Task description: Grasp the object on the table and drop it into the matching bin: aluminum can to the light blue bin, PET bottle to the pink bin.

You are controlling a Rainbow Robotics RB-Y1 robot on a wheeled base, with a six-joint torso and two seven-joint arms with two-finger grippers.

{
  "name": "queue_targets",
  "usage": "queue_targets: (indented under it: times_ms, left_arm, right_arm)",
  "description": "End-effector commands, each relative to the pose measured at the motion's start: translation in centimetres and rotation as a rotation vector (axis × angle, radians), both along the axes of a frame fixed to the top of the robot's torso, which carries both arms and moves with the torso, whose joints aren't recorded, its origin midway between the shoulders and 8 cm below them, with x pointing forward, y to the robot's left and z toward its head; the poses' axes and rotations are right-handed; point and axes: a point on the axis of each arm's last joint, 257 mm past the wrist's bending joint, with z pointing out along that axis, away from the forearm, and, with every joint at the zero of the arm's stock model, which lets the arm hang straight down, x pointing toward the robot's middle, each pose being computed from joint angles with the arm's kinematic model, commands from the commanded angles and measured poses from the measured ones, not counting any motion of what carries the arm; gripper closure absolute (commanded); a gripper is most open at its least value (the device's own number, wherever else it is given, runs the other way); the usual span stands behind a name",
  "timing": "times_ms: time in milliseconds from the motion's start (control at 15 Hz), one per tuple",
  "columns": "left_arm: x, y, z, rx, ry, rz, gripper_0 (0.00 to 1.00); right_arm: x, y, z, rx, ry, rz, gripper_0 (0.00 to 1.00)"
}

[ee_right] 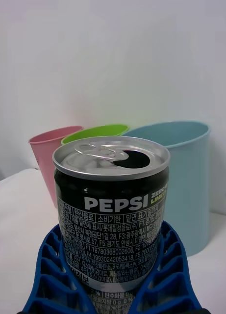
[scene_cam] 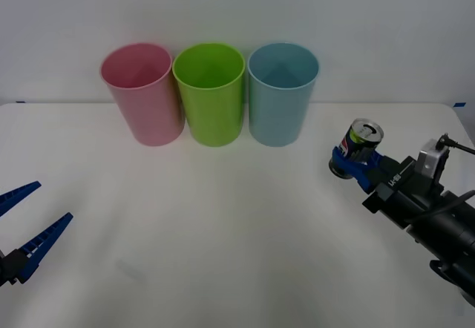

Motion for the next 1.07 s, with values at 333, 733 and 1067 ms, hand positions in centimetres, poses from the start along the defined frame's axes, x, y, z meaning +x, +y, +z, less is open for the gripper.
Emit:
queue_targets:
  times_ms: [333,733,1067]
  left_arm:
    - [0.0,0.0,0.0,0.000,0.000,0.000,0.00]
    - [0.0,0.0,0.0,0.000,0.000,0.000,0.00]
    - [0.0,0.0,0.0,0.000,0.000,0.000,0.00]
  right_arm:
    - [4.5,2.9,4.8,0.042,0.006,0.018,1.00]
    - [8.8,3.7,9.3,0.046,-0.054,-0.029,1.00]
    - [12.7,4.9,10.9,0.041,-0.071,-0.049,1.00]
